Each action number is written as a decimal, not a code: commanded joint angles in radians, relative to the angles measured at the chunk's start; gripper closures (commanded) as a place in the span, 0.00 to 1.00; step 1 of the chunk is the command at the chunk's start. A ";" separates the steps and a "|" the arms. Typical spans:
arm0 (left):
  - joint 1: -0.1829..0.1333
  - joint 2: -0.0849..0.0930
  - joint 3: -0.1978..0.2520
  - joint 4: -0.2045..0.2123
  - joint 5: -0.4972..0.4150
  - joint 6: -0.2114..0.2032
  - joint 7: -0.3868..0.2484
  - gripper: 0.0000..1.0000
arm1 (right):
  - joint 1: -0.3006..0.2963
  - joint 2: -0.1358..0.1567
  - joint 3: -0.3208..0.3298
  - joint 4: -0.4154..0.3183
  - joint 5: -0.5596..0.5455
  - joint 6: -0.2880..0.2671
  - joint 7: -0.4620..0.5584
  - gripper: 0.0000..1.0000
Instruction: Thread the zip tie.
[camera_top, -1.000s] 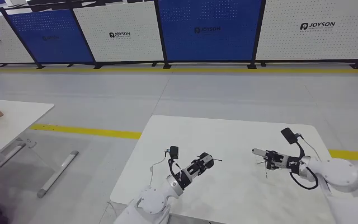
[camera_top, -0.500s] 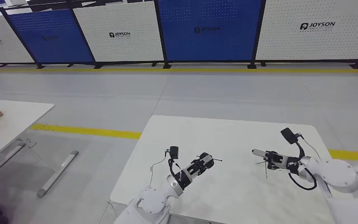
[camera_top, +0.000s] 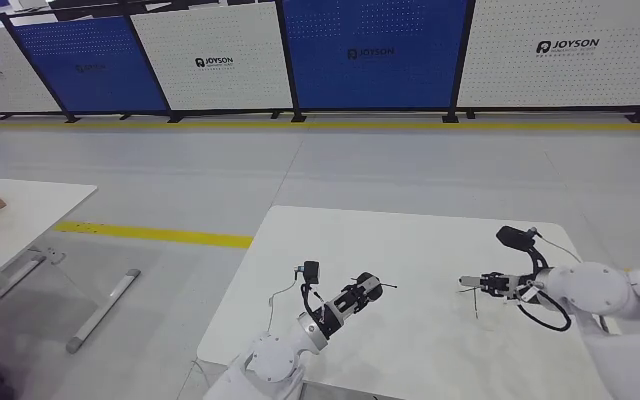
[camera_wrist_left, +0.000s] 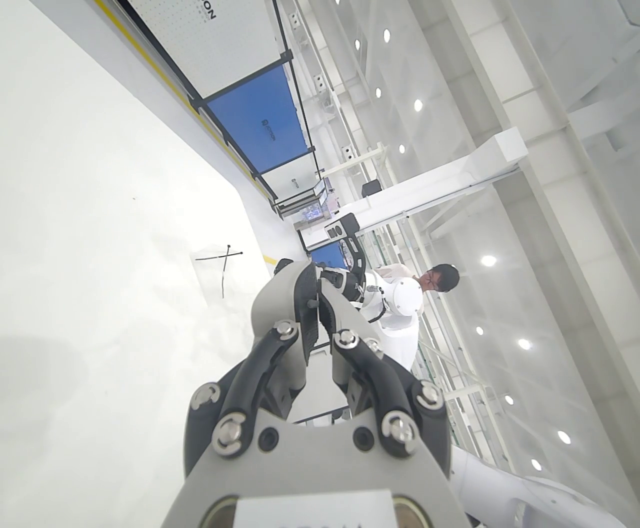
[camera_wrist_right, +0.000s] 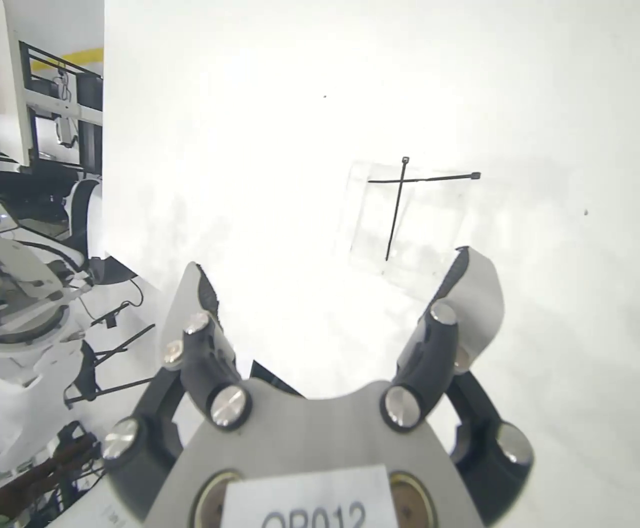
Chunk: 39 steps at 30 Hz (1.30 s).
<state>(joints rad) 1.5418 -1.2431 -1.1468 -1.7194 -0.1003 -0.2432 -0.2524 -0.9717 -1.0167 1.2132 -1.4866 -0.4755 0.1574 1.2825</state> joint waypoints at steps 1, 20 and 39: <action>0.000 0.000 0.000 0.000 0.000 0.000 0.000 1.00 | -0.001 0.000 0.000 0.000 0.001 -0.002 0.000 0.00; 0.000 0.000 0.000 0.000 0.000 0.000 0.000 1.00 | 0.235 -0.042 -0.222 0.230 0.051 -0.040 0.107 0.00; 0.000 0.000 0.000 0.000 0.000 0.000 0.000 1.00 | 0.219 -0.050 -0.253 0.288 0.045 -0.074 0.036 0.00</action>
<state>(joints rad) 1.5418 -1.2431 -1.1468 -1.7194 -0.1002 -0.2432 -0.2524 -0.7579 -1.0649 0.9636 -1.2128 -0.4335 0.0792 1.3209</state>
